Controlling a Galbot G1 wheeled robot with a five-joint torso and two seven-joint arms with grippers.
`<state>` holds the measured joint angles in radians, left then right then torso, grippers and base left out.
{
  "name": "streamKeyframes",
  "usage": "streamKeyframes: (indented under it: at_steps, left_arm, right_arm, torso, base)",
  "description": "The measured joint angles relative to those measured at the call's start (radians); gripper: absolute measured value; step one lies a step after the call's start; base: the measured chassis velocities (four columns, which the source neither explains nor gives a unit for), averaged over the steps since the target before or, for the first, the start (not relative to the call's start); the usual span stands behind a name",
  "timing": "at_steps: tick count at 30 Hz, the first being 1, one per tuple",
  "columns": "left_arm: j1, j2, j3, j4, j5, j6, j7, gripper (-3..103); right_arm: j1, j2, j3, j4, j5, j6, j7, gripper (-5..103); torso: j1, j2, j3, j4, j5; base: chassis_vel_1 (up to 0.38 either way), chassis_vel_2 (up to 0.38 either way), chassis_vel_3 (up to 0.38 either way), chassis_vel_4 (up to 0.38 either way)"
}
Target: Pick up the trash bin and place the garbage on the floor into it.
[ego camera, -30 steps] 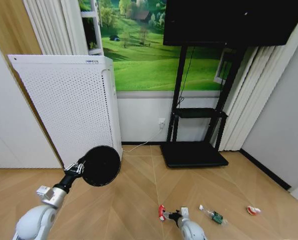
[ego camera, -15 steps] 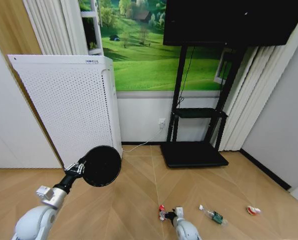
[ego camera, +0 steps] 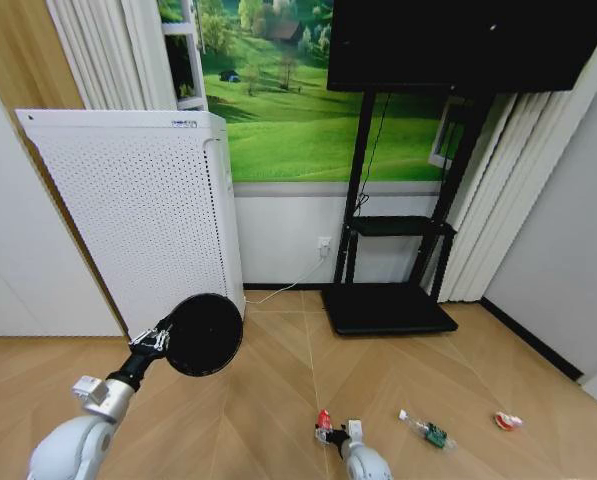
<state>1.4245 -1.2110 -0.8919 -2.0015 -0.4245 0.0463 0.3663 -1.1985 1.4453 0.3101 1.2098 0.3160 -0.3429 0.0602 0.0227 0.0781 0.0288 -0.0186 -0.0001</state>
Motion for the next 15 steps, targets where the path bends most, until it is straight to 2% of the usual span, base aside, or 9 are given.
streamKeyframes:
  at_steps: [10,11,14,15]
  left_arm:
    - [-0.001,0.005,-0.003,-0.001,-0.006,0.0,-0.001,7]
    - [-0.002,0.006,-0.004,-0.001,-0.007,0.0,-0.002,7]
    - [-0.007,0.007,-0.006,-0.001,-0.01,0.0,-0.002,7]
    - [-0.007,0.007,-0.006,-0.001,-0.01,0.0,-0.002,7]
  right_arm:
    - [0.039,0.027,0.006,-0.077,-0.054,0.027,-0.001,100]
    - [0.042,0.028,0.008,-0.084,-0.058,0.027,-0.001,103]
    - [0.044,0.028,0.01,-0.09,-0.065,0.028,0.0,89]
    - [0.044,0.028,0.01,-0.09,-0.065,0.028,0.0,89]
  torso:
    - [0.0,0.0,0.0,0.0,0.0]
    - [0.0,0.0,0.0,0.0,0.0]
    - [0.0,0.0,0.0,-0.0001,-0.0001]
    - [0.0,0.0,0.0,-0.0001,-0.0001]
  base:
    - [0.0,0.0,0.0,0.0]
    - [0.0,0.0,0.0,0.0]
    - [0.0,0.0,0.0,0.0]
    - [0.0,0.0,0.0,0.0]
